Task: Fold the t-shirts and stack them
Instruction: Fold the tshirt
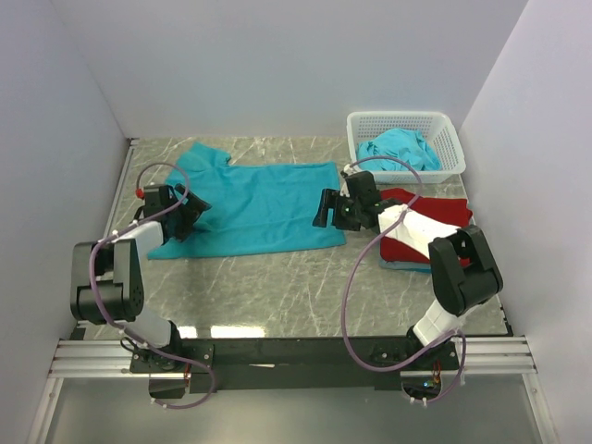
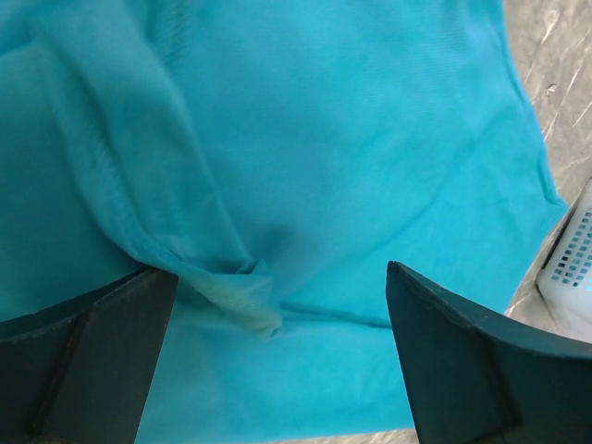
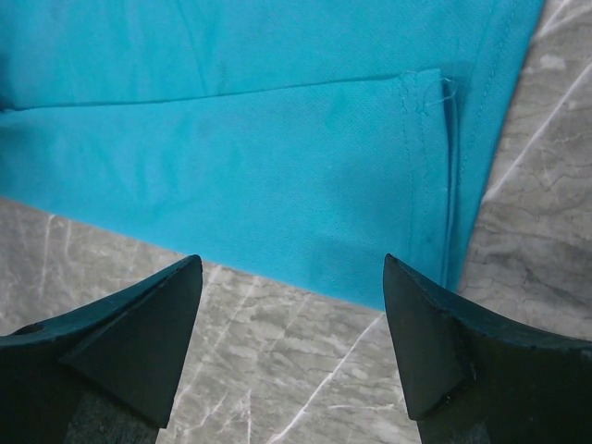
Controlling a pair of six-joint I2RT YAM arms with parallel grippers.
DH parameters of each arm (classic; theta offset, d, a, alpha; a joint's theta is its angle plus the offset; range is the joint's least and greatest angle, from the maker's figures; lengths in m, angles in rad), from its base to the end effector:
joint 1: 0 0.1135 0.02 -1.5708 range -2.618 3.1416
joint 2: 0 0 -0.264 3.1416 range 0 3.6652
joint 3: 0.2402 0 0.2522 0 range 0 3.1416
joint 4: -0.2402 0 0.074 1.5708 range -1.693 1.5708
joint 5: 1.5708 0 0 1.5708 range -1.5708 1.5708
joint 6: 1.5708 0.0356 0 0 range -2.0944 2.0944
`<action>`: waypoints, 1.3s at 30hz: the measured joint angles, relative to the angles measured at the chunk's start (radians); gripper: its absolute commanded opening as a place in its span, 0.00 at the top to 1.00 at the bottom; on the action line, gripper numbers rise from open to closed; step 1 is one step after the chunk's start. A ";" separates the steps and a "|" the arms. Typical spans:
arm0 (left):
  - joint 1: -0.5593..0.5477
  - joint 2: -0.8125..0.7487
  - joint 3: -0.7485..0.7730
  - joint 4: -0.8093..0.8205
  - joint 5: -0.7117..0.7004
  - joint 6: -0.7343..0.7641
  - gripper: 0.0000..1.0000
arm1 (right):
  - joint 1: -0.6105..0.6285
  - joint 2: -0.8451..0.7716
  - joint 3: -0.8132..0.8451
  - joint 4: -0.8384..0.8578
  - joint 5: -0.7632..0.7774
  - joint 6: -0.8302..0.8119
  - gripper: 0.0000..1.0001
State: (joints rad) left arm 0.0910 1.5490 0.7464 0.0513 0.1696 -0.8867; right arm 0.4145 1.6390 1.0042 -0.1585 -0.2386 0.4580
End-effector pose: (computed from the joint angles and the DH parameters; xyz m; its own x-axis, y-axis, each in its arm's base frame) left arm 0.3066 0.0219 0.1685 -0.4554 -0.8086 -0.3726 -0.5058 0.5793 -0.6392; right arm 0.3142 0.1474 0.2025 -0.8252 0.1063 -0.5547 -0.1987 0.8647 0.4612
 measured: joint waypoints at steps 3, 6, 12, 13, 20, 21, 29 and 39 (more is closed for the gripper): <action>-0.011 0.027 0.032 -0.003 -0.004 0.000 0.00 | 0.000 0.014 0.001 -0.010 0.010 -0.003 0.15; -0.018 0.049 0.064 -0.006 -0.010 0.000 0.00 | 0.000 0.025 0.003 -0.023 0.017 -0.005 0.15; -0.043 0.128 0.169 -0.013 -0.010 0.010 0.01 | 0.000 0.035 0.011 -0.037 0.037 -0.011 0.15; -0.049 0.145 0.193 -0.016 -0.010 0.013 0.01 | 0.000 0.035 0.011 -0.040 0.040 -0.011 0.15; -0.062 0.211 0.301 -0.034 -0.009 0.069 0.01 | 0.000 0.035 0.019 -0.053 0.063 -0.019 0.15; -0.062 0.205 0.301 -0.035 -0.010 0.077 0.00 | 0.000 0.035 0.023 -0.055 0.064 -0.021 0.15; -0.062 -0.016 0.240 -0.123 -0.138 0.117 0.01 | 0.004 0.035 0.047 -0.060 0.070 -0.037 0.14; -0.030 -0.024 0.108 -0.100 -0.175 0.105 0.01 | 0.041 0.172 0.171 -0.063 0.082 -0.045 0.14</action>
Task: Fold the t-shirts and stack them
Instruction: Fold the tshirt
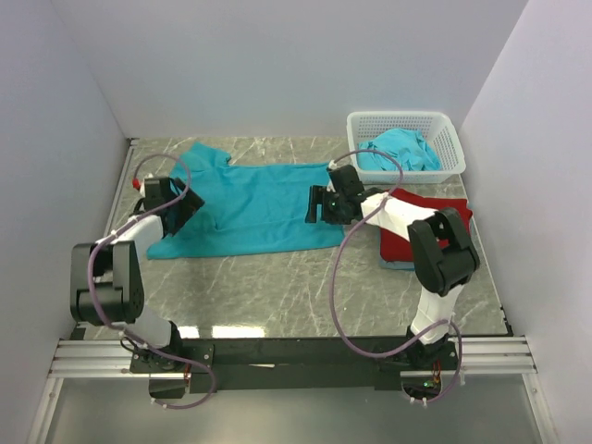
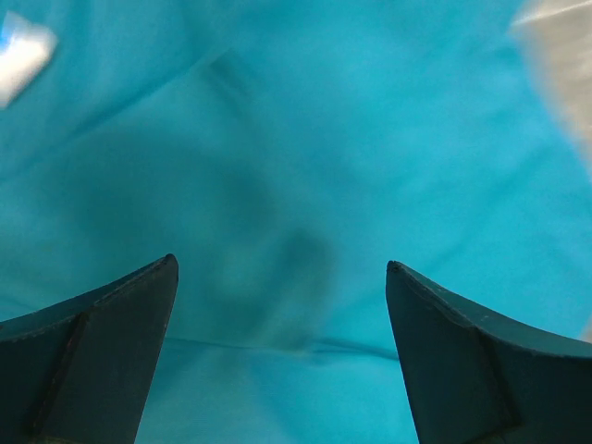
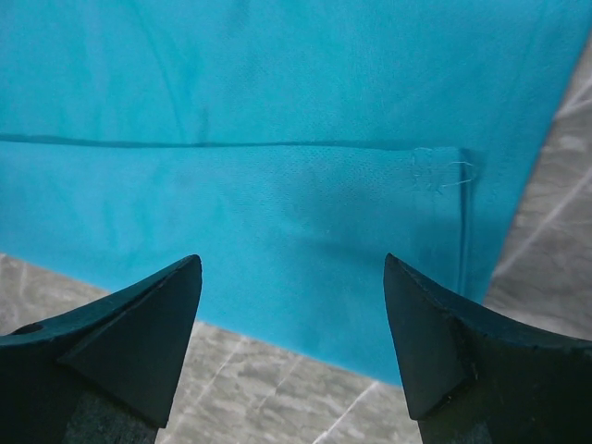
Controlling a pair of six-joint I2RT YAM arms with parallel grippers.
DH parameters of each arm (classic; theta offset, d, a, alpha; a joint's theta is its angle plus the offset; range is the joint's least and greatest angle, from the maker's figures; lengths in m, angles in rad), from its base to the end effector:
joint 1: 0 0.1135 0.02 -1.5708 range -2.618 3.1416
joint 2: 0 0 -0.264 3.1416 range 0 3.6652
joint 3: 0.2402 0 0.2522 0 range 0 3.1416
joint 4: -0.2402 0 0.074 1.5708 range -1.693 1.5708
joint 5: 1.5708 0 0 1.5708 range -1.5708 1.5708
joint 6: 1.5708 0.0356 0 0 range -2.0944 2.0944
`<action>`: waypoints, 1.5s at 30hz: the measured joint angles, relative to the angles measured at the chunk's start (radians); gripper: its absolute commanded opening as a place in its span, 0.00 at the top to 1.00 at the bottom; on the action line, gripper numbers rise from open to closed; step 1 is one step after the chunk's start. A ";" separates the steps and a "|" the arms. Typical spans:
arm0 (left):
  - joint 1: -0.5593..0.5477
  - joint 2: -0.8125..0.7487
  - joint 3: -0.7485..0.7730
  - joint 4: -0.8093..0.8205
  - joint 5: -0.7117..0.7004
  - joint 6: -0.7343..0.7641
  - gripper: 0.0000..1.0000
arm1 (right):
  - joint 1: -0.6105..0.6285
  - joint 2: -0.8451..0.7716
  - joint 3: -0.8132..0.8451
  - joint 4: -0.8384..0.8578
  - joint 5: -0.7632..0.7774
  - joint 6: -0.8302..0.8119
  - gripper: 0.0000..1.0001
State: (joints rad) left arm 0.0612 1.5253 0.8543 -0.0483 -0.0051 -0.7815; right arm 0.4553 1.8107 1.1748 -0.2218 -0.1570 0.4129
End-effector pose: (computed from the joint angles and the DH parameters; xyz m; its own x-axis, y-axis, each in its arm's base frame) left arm 0.3190 0.0197 0.1997 -0.4211 -0.7315 -0.5364 -0.5093 0.6800 -0.5275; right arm 0.3450 0.1751 0.1902 -0.8333 0.0333 -0.5518 -0.2094 0.9048 0.3708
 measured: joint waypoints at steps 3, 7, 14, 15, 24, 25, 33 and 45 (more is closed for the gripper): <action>0.012 0.050 -0.048 -0.003 0.015 -0.019 0.01 | 0.006 0.045 0.002 -0.003 0.002 0.000 0.14; 0.027 0.035 -0.093 0.031 0.033 -0.052 0.01 | 0.007 0.049 -0.028 0.011 0.002 0.005 0.14; 0.031 -0.097 -0.211 0.000 0.002 -0.121 0.00 | 0.015 -0.064 -0.190 0.083 -0.008 0.022 0.14; 0.031 -0.127 -0.233 -0.010 -0.002 -0.133 0.00 | 0.021 -0.089 -0.221 0.090 -0.010 0.029 0.14; 0.031 -0.407 -0.391 -0.189 -0.075 -0.240 0.01 | 0.096 -0.266 -0.414 0.101 -0.011 0.092 0.14; 0.031 -0.434 -0.399 -0.220 -0.082 -0.248 0.01 | 0.100 -0.274 -0.422 0.099 -0.011 0.096 0.14; 0.031 -0.608 -0.404 -0.365 -0.124 -0.260 0.01 | 0.125 -0.357 -0.438 0.010 0.023 0.117 0.12; 0.032 -0.309 0.077 -0.229 -0.148 -0.127 0.01 | 0.051 -0.423 -0.150 -0.043 0.172 0.092 0.07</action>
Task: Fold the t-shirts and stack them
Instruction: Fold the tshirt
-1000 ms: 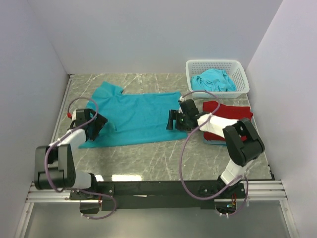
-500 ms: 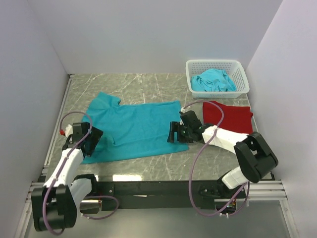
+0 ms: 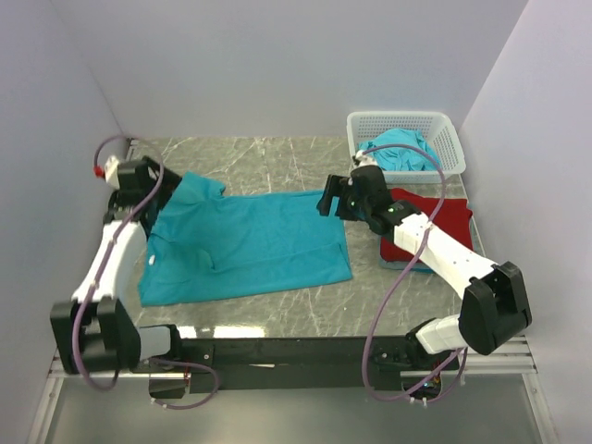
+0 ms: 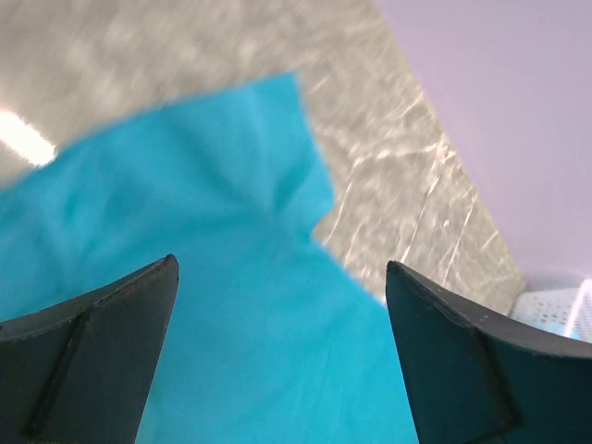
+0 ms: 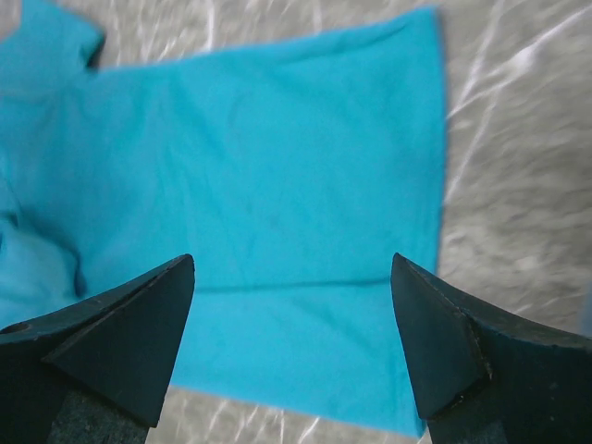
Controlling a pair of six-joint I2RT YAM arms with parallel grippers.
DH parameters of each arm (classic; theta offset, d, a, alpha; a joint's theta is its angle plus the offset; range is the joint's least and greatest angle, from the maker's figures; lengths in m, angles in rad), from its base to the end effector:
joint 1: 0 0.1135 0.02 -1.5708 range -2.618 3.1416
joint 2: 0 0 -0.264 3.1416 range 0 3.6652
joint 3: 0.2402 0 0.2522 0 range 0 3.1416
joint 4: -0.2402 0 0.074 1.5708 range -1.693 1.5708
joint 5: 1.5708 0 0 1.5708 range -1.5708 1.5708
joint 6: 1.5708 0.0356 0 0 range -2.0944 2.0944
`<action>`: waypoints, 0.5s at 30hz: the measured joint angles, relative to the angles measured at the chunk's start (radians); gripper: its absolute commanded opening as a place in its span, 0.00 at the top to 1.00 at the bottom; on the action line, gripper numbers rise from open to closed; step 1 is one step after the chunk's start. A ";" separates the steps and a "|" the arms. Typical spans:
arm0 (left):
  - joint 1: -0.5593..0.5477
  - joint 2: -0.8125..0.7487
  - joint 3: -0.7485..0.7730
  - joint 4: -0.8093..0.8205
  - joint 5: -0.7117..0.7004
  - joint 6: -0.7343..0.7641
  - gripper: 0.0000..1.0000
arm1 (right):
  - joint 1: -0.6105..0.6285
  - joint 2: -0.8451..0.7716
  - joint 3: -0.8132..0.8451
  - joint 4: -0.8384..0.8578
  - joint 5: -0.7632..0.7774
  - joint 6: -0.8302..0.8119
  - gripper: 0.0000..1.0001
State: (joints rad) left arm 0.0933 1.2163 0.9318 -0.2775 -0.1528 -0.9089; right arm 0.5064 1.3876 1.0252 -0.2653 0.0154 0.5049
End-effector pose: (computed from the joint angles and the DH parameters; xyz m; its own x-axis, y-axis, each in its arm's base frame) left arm 0.2710 0.0308 0.2917 -0.1523 -0.7973 -0.5841 -0.5539 0.5583 -0.6176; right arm 0.2722 0.1503 0.2780 -0.6788 0.1766 -0.7128 -0.1665 0.9084 0.3836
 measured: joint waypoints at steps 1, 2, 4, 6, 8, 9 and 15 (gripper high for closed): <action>0.000 0.054 0.047 0.018 0.003 0.028 0.01 | -0.016 0.000 0.008 0.003 0.004 0.000 0.07; 0.000 0.106 0.088 0.039 0.006 0.050 0.01 | -0.031 0.000 0.010 0.010 0.008 0.000 0.07; 0.002 0.235 0.203 0.061 0.017 0.105 0.01 | -0.055 0.000 0.010 0.011 0.014 0.000 0.07; 0.003 0.387 0.345 0.071 0.034 0.160 0.00 | -0.075 0.000 0.009 0.012 0.019 0.003 0.07; 0.003 0.562 0.518 0.068 0.061 0.222 0.01 | -0.087 0.000 0.006 0.018 0.022 0.003 0.07; 0.003 0.621 0.578 0.064 0.071 0.243 0.01 | -0.089 0.000 0.003 0.019 0.024 0.003 0.07; 0.003 0.967 0.921 -0.025 0.101 0.378 0.01 | -0.097 0.000 -0.019 0.013 0.039 0.000 0.07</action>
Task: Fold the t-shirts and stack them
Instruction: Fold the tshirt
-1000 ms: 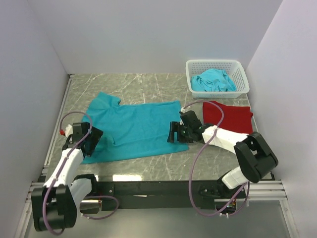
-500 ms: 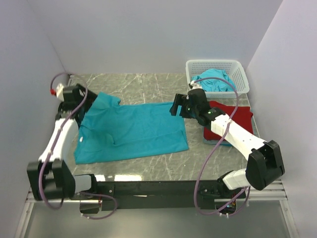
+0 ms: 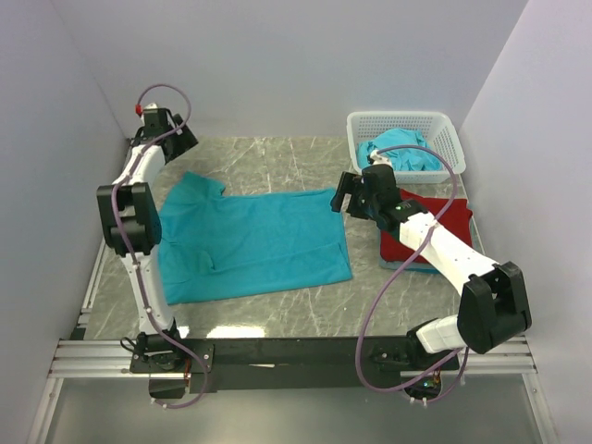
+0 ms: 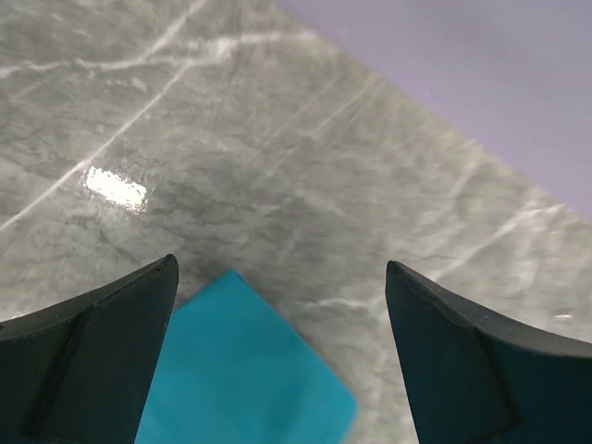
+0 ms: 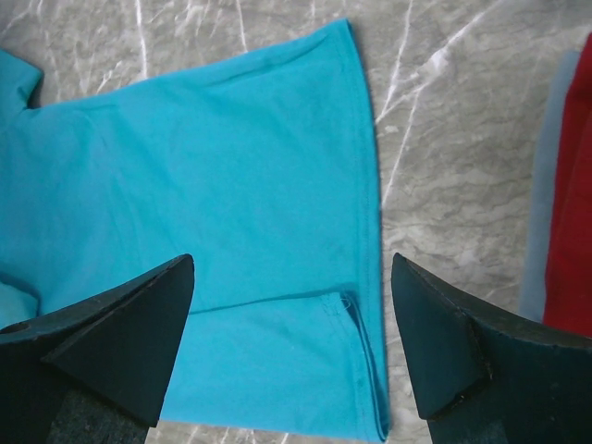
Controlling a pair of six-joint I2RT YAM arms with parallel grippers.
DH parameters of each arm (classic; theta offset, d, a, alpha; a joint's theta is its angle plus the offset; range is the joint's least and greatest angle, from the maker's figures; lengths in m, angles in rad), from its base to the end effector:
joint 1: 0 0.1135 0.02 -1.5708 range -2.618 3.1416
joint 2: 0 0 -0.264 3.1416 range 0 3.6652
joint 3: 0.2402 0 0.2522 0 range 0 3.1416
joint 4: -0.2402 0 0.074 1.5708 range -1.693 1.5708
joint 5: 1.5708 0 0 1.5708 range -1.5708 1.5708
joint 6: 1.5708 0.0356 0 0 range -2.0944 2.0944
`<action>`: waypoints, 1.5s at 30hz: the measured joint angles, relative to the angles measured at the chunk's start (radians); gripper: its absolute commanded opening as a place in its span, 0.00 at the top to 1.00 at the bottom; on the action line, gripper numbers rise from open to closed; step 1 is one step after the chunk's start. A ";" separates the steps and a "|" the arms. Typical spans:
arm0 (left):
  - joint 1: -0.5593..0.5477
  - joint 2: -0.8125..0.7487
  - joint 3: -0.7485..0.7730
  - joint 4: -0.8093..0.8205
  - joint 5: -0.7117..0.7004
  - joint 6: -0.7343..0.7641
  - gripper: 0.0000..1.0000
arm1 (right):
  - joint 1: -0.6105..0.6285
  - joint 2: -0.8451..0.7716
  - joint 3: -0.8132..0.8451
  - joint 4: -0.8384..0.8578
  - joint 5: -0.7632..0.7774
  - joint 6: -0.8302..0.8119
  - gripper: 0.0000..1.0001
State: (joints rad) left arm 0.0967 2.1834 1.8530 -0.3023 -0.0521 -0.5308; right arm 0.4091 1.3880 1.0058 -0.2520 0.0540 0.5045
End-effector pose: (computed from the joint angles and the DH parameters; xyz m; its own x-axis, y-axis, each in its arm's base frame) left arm 0.5088 0.0512 0.2420 -0.4376 -0.5504 -0.7111 -0.4171 0.8248 -0.3817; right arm 0.2851 0.1215 0.2725 -0.6486 0.2449 -0.7206 -0.0500 0.9311 0.3614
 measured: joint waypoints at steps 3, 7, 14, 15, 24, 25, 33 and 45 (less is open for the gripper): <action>0.000 0.087 0.059 -0.046 0.014 0.052 0.01 | -0.005 0.000 -0.001 -0.003 0.009 0.000 0.07; -0.004 0.146 0.094 -0.097 0.012 0.103 0.05 | -0.010 0.001 -0.007 -0.003 0.010 -0.001 0.07; -0.024 0.169 0.096 -0.133 -0.034 0.155 0.36 | -0.011 0.010 -0.015 -0.008 0.010 -0.002 0.07; -0.025 0.170 0.096 -0.135 -0.041 0.158 0.38 | -0.011 0.011 -0.015 -0.011 0.010 -0.003 0.07; -0.028 0.187 0.096 -0.159 -0.079 0.176 0.51 | -0.011 0.014 -0.016 -0.012 0.010 -0.005 0.07; -0.028 0.190 0.096 -0.162 -0.082 0.179 0.53 | -0.011 0.016 -0.016 -0.012 0.011 -0.005 0.07; -0.036 0.190 0.092 -0.169 -0.103 0.190 0.75 | -0.011 0.035 -0.017 -0.014 0.018 -0.005 0.07; -0.039 0.189 0.090 -0.163 -0.058 0.201 1.00 | -0.010 0.252 0.151 -0.041 0.059 -0.009 0.12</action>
State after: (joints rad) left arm 0.0574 2.3722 1.9434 -0.4656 -0.1101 -0.3298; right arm 0.3988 1.6402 1.1564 -0.2928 0.1127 0.4953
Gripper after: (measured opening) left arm 0.014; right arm 0.890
